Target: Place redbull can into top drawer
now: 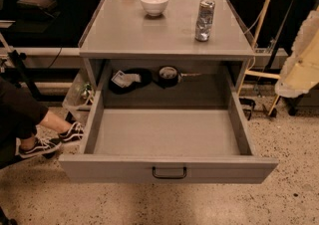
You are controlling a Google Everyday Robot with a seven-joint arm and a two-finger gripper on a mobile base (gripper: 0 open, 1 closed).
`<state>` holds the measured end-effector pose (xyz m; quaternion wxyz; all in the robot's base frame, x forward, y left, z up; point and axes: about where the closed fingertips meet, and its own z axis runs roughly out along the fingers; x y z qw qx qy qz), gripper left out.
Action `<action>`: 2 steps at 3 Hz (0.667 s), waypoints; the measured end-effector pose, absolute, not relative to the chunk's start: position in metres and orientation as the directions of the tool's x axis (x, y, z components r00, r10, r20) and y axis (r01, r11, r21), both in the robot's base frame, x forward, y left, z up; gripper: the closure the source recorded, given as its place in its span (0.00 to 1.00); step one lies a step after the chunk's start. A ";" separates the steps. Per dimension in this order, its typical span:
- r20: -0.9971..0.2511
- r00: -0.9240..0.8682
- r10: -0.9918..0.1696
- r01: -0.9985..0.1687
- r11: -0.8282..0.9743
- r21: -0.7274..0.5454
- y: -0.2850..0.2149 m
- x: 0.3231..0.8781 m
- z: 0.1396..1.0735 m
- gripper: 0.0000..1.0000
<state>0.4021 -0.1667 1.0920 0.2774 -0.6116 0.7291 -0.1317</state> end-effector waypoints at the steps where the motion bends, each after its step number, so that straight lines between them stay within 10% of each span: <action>1: -0.243 -0.098 -0.965 -0.819 0.217 -0.531 -0.167 0.402 1.092 0.00; 2: -0.243 -0.098 -0.965 -0.819 0.217 -0.531 -0.167 0.402 1.092 0.00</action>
Offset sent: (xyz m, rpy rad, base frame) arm 0.0359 0.0181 -0.0044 0.0018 0.0191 0.0299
